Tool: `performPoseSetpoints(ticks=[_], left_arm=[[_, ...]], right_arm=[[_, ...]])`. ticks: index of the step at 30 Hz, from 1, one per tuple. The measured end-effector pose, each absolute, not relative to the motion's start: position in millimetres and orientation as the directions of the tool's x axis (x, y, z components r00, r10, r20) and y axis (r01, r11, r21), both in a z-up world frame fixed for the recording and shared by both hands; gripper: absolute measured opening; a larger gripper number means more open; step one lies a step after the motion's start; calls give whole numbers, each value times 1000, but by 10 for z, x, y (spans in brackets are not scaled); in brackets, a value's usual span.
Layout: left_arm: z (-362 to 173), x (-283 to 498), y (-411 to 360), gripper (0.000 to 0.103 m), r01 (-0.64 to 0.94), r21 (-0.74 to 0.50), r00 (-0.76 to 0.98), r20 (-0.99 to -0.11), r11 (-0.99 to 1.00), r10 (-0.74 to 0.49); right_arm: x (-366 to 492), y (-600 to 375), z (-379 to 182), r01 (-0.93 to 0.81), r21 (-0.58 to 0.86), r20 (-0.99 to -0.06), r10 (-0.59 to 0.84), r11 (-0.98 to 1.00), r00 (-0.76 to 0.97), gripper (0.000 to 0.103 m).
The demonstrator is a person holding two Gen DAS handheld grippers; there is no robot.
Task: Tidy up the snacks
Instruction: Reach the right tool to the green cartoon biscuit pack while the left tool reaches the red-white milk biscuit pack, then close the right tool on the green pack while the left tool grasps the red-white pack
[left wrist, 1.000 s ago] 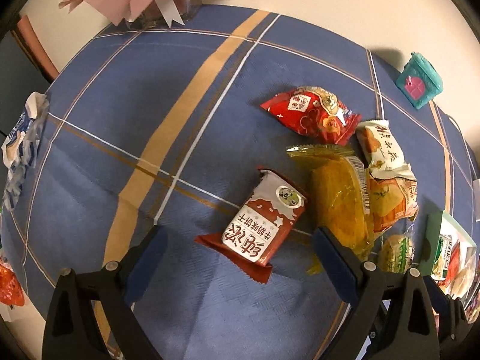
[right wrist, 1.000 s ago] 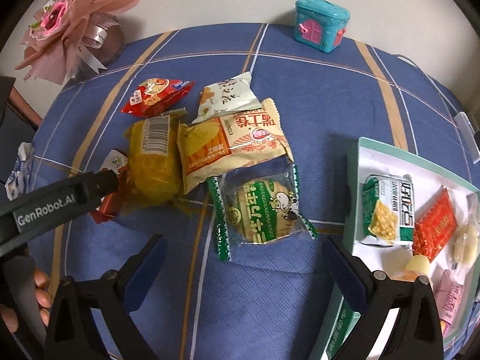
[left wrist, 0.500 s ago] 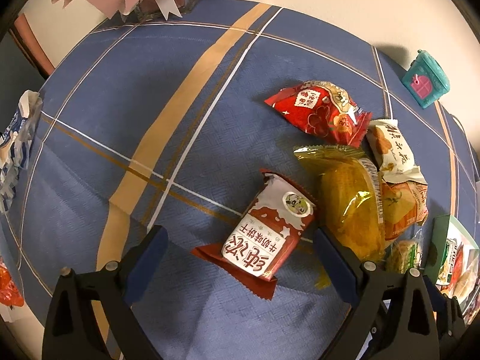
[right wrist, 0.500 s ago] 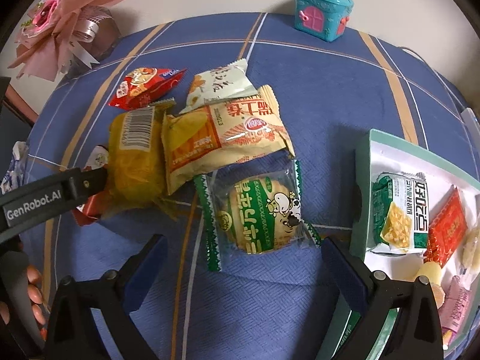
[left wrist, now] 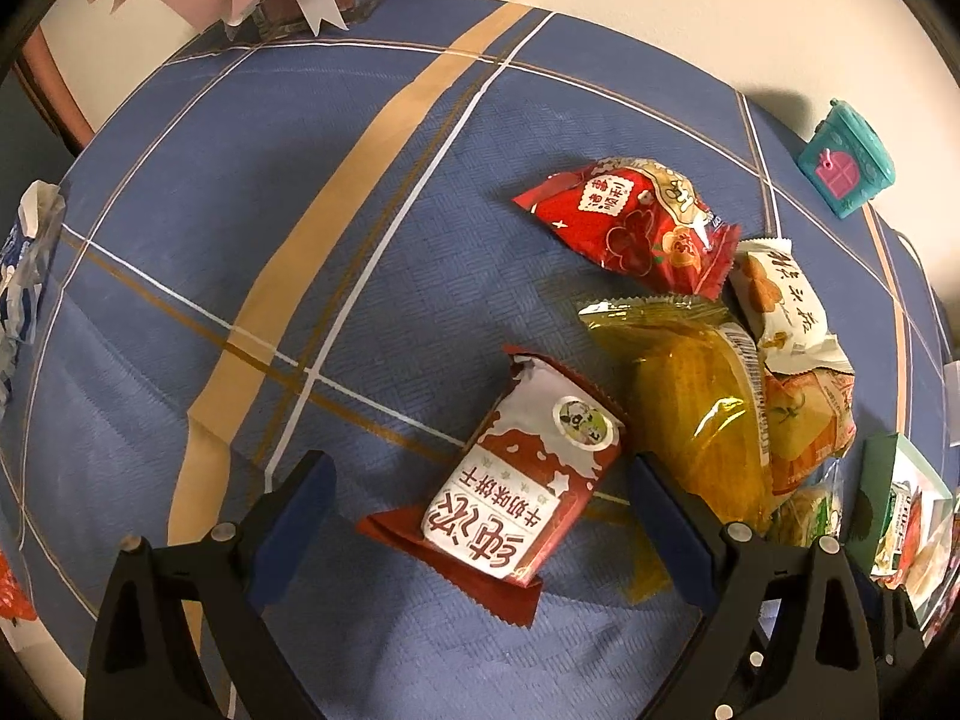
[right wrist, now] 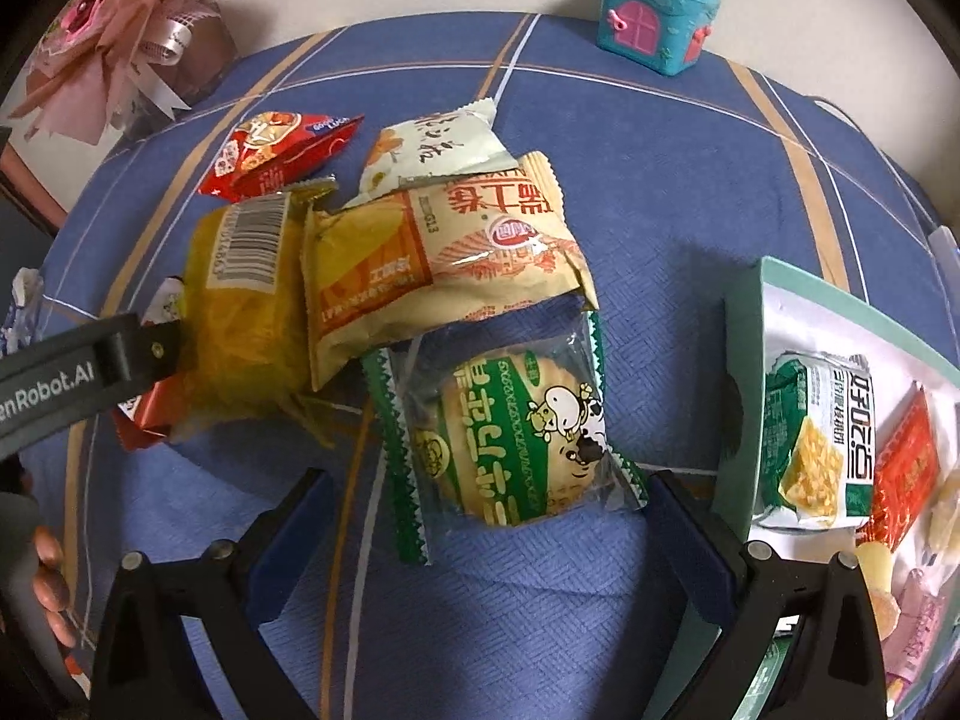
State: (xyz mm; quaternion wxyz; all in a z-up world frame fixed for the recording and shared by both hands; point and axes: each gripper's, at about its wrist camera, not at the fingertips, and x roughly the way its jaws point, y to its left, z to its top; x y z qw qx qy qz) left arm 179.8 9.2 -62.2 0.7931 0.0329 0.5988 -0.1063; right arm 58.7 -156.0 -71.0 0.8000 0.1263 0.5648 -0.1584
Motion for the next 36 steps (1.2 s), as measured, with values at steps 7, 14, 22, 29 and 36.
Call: performPoseSetpoints(ticks=[7,14,22,29,36], left_arm=[[-714,1836,19,97,235,-72,271,-953,969,-137],[-726,1812,-38,85,242,-69,272,-953,968,-136],[-699,1740,-183,56,278,-56,274,-952,959,-135],[-670,1700,-219,42,259,-53,262,-957,964,-123],[-442,1702,-151,42,242,-60,278,-952,968,-129]], right_arm=[[616,-1498,-760,382,-3,-944,-129,924,304,103],[605,-1489,-772,385,3,-943,-125,923,308,102],[512,-1682,-672,440,32,-922,-143,897,358,69],[464,-1721,-622,445,64,-915,-125,893,383,62],[452,-1693,-482,439,73,-912,-119,895,393,58]])
